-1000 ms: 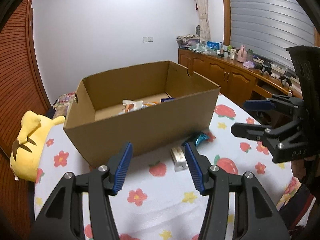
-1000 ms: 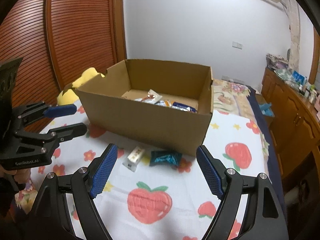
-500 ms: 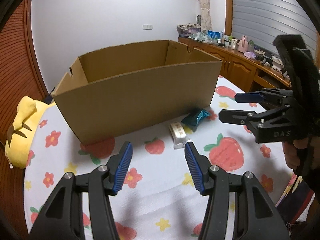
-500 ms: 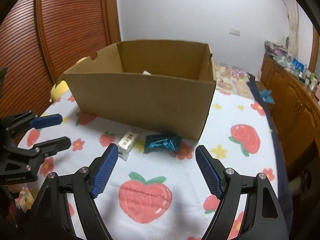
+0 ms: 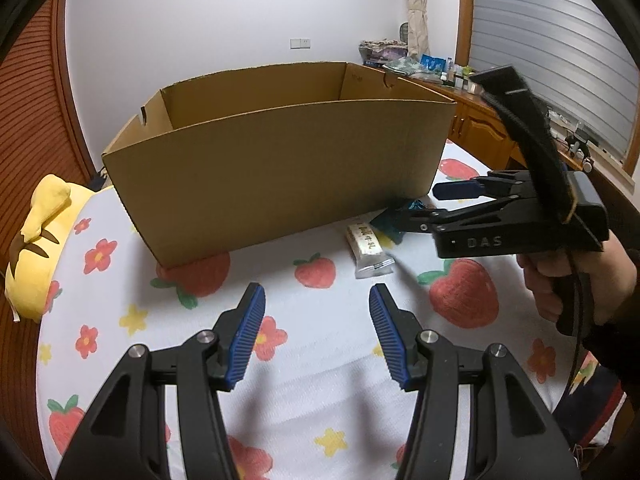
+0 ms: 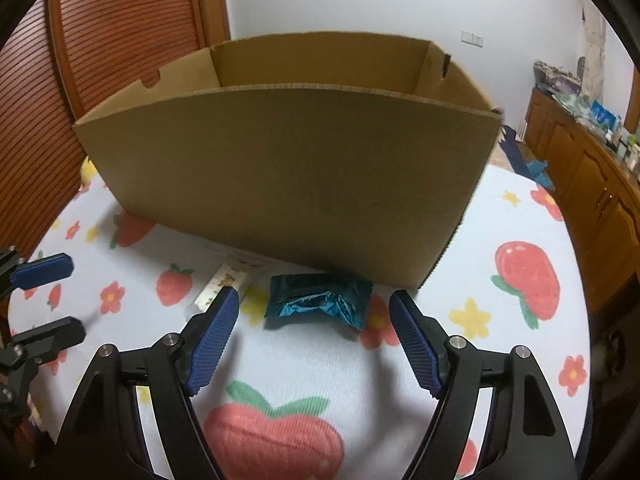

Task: Organize snacks
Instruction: 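Grasp teal wrapped candy with right tool while left tool lowers onto white packet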

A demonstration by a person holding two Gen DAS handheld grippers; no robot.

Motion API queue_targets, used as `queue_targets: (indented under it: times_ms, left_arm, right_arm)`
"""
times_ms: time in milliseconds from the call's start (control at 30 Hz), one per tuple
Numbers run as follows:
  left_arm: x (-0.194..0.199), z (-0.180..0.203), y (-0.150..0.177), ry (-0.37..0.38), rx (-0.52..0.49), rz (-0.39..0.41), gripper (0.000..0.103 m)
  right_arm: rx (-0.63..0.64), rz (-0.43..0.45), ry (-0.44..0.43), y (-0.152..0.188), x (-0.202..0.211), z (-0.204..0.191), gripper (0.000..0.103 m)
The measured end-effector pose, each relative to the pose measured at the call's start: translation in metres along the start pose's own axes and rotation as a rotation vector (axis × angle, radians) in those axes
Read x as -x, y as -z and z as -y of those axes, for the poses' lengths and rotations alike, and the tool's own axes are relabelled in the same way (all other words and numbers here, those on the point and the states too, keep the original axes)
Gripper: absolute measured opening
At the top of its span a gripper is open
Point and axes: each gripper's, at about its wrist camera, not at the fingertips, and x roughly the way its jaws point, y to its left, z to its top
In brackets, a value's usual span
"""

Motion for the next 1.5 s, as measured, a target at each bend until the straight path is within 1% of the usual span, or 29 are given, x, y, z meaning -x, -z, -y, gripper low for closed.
queue_targets:
  times_ms: [267,333,433,467,533,633,733,800,967,1100,1200,1367,1500]
  left_arm:
    - [-0.006,0.002,-0.002,0.008,0.01,-0.008,0.055]
    - [-0.01,0.002,-0.004,0.009,0.014,-0.011,0.055]
    - [-0.015,0.002,-0.005,0.012,0.023,-0.018,0.055]
    - [-0.017,0.002,-0.005,0.012,0.025,-0.022,0.055]
    - [-0.02,0.003,-0.003,0.011,0.023,-0.032,0.055]
    - [-0.023,0.003,-0.001,0.008,0.023,-0.041,0.055]
    - [-0.024,0.003,0.0,0.007,0.024,-0.046,0.055]
    - [-0.026,0.004,-0.001,0.006,0.024,-0.047,0.055]
    - [-0.032,0.004,-0.006,0.015,0.031,-0.048,0.055]
    - [-0.039,0.007,-0.01,0.024,0.031,-0.055,0.055]
    - [-0.047,0.011,-0.015,0.026,0.022,-0.062,0.054]
    - [-0.062,0.024,-0.025,0.03,-0.003,-0.076,0.054]
    - [-0.072,0.031,-0.032,0.026,-0.024,-0.084,0.053]
  right_arm:
    - [0.008,-0.028,0.024,-0.001,-0.016,0.002,0.076]
    - [0.013,-0.033,0.028,0.001,-0.018,0.002,0.074]
    - [0.022,-0.038,0.033,0.002,-0.022,0.001,0.067]
    - [0.025,-0.037,0.027,0.003,-0.022,0.0,0.061]
    - [0.043,-0.03,0.033,0.005,-0.022,0.0,0.057]
    - [0.058,-0.027,0.035,0.006,-0.02,-0.001,0.046]
    - [0.052,-0.023,0.029,0.006,-0.018,-0.001,0.042]
    - [0.043,-0.018,0.029,0.007,-0.017,0.001,0.037]
    - [0.035,-0.006,0.018,0.009,-0.009,0.004,0.037]
    - [0.03,0.02,0.006,0.016,0.006,0.004,0.037]
    - [0.033,0.047,-0.002,0.018,0.016,0.0,0.037]
    - [0.025,0.085,-0.019,0.024,0.035,0.007,0.037]
    - [0.025,0.102,-0.032,0.024,0.041,0.007,0.037]
